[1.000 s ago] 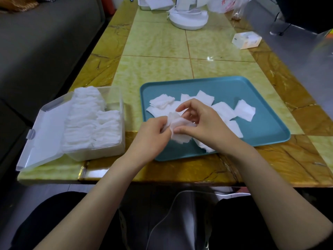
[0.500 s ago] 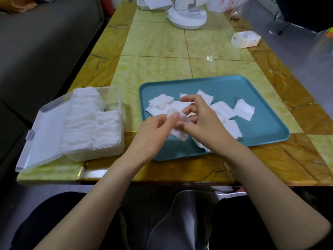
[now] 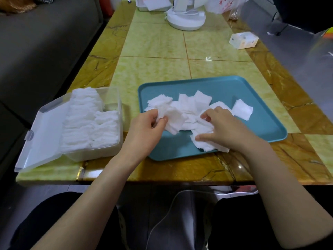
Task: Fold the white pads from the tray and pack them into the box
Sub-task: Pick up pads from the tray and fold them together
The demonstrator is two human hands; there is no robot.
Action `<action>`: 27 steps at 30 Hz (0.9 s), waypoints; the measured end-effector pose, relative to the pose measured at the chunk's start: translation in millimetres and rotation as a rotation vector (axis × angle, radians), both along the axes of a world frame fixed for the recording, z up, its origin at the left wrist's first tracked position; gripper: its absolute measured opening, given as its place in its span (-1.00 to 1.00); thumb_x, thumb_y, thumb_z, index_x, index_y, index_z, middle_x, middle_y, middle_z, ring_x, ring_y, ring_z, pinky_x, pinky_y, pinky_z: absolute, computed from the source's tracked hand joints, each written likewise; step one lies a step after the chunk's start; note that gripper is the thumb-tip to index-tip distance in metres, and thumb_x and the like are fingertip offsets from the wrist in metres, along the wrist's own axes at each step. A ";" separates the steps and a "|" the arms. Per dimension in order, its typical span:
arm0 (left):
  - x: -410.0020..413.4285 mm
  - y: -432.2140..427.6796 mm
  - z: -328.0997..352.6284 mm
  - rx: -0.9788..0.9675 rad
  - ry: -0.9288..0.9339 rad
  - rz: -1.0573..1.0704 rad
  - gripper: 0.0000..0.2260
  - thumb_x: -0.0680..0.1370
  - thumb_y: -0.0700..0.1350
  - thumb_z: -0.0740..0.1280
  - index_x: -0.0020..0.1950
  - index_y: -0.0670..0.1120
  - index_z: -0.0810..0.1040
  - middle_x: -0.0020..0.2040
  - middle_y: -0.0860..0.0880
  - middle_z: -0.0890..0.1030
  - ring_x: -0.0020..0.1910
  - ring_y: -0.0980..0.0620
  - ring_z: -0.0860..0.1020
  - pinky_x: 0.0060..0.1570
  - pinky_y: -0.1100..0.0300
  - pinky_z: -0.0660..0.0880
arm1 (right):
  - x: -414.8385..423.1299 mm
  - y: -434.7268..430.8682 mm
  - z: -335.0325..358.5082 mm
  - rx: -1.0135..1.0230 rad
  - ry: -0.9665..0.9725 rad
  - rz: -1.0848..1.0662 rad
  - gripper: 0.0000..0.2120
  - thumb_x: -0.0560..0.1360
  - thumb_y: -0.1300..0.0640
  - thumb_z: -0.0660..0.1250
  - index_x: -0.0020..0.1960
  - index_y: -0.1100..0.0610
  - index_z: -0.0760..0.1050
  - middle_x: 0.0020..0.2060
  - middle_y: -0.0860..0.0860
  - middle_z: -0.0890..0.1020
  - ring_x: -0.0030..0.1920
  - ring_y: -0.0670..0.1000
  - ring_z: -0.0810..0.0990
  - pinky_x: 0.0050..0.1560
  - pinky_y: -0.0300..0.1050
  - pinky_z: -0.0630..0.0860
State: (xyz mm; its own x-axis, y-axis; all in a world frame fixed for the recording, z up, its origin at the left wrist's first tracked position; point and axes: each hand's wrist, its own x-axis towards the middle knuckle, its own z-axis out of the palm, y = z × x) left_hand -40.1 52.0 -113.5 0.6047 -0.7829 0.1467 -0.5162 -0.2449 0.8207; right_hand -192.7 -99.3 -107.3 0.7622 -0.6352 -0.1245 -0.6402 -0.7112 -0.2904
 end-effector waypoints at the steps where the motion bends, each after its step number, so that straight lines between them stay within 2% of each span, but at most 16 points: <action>1: -0.8 0.0 0.0 -0.003 -0.006 0.001 -0.69 0.58 -0.11 0.27 -0.19 -0.36 0.44 -0.38 -0.14 0.35 -0.40 0.05 0.27 -0.41 0.22 0.13 | -0.5 1.3 -1.3 -0.016 0.017 0.001 -0.47 0.36 -0.16 0.43 0.23 0.03 0.38 0.08 -0.01 0.42 0.14 0.01 0.39 0.05 -0.05 0.41; 5: -3.1 -0.5 0.6 0.001 -0.033 -0.002 -0.68 0.57 -0.12 0.29 -0.22 -0.36 0.41 -0.39 -0.12 0.33 -0.39 0.05 0.25 -0.41 0.21 0.11 | 1.8 5.3 1.2 -0.118 -0.089 -0.037 -0.79 0.52 -0.02 0.27 0.10 0.04 0.46 0.03 -0.02 0.52 0.06 0.04 0.49 -0.04 -0.05 0.43; 7: -2.7 -1.2 0.4 -0.002 -0.030 0.000 -0.68 0.57 -0.12 0.29 -0.21 -0.37 0.41 -0.39 -0.13 0.34 -0.39 0.05 0.25 -0.41 0.21 0.12 | 2.6 5.7 2.8 -0.143 -0.130 -0.072 -0.87 0.55 0.02 0.22 -0.01 0.04 0.49 -0.04 -0.02 0.57 -0.01 0.03 0.53 -0.12 -0.09 0.41; 10: -1.2 -0.9 0.9 -0.004 -0.024 0.003 -0.68 0.57 -0.12 0.28 -0.20 -0.38 0.42 -0.38 -0.14 0.34 -0.40 0.05 0.25 -0.43 0.24 0.15 | 4.3 5.7 5.0 -0.157 -0.171 -0.099 -0.81 0.56 -0.01 0.22 -0.05 0.09 0.52 -0.07 0.01 0.60 -0.04 0.04 0.54 -0.16 -0.10 0.38; 14: 1.2 -1.2 0.4 0.006 -0.032 0.010 -0.68 0.58 -0.10 0.27 -0.17 -0.38 0.45 -0.38 -0.14 0.36 -0.40 0.04 0.25 -0.44 0.23 0.14 | 2.8 4.8 4.1 -0.115 -0.157 -0.123 -0.73 0.53 -0.07 0.27 0.11 0.09 0.48 0.04 0.00 0.57 0.06 0.04 0.52 -0.09 -0.10 0.37; 16: 1.2 -0.8 0.5 0.007 -0.036 0.010 -0.68 0.58 -0.10 0.27 -0.17 -0.38 0.45 -0.37 -0.15 0.36 -0.40 0.04 0.26 -0.43 0.23 0.13 | 1.8 3.0 -1.0 -0.112 -0.085 -0.107 -0.73 0.51 0.00 0.31 0.16 0.10 0.46 0.10 0.02 0.55 0.11 0.05 0.50 -0.04 -0.09 0.39; 18: 0.3 -0.7 0.2 0.007 -0.040 0.008 -0.68 0.58 -0.10 0.27 -0.17 -0.38 0.46 -0.37 -0.17 0.37 -0.40 0.04 0.27 -0.43 0.23 0.15 | 1.7 0.5 -3.1 -0.143 -0.104 -0.129 -0.81 0.52 0.11 0.27 0.10 0.11 0.51 0.06 0.04 0.57 0.07 0.07 0.51 -0.09 -0.12 0.37; 20: 0.3 -1.0 -0.2 0.013 -0.035 0.009 -0.68 0.58 -0.10 0.27 -0.16 -0.37 0.47 -0.37 -0.17 0.39 -0.40 0.04 0.27 -0.43 0.24 0.16 | 3.3 -0.1 -1.4 -0.171 -0.158 -0.166 -0.84 0.53 0.16 0.22 0.05 0.13 0.54 0.01 0.07 0.60 0.02 0.08 0.52 -0.14 -0.13 0.35; 23: 1.0 -2.0 -1.7 0.016 -0.034 0.012 -0.69 0.58 -0.09 0.27 -0.14 -0.36 0.49 -0.36 -0.19 0.42 -0.40 0.04 0.29 -0.43 0.24 0.15 | 5.1 3.0 4.4 -0.186 -0.293 -0.175 -0.82 0.55 0.12 0.21 0.07 0.14 0.54 -0.01 0.05 0.62 0.02 0.09 0.54 -0.09 -0.08 0.42; 25: 1.5 -1.6 -2.4 0.015 -0.038 0.018 -0.69 0.58 -0.09 0.27 -0.13 -0.37 0.49 -0.35 -0.24 0.44 -0.39 0.04 0.29 -0.42 0.24 0.15 | 6.5 6.8 9.3 -0.127 -0.432 -0.170 -0.82 0.55 0.09 0.25 0.06 0.13 0.54 -0.05 0.00 0.63 -0.01 0.04 0.54 -0.06 -0.09 0.44; 27: 2.2 -1.5 -3.1 0.011 -0.051 0.034 -0.69 0.58 -0.09 0.26 -0.12 -0.36 0.49 -0.35 -0.24 0.43 -0.39 0.04 0.29 -0.43 0.23 0.15 | 8.7 10.3 14.2 0.000 -0.575 -0.151 -0.88 0.53 0.09 0.29 0.01 0.10 0.55 -0.16 -0.09 0.61 -0.11 -0.05 0.52 -0.10 -0.22 0.43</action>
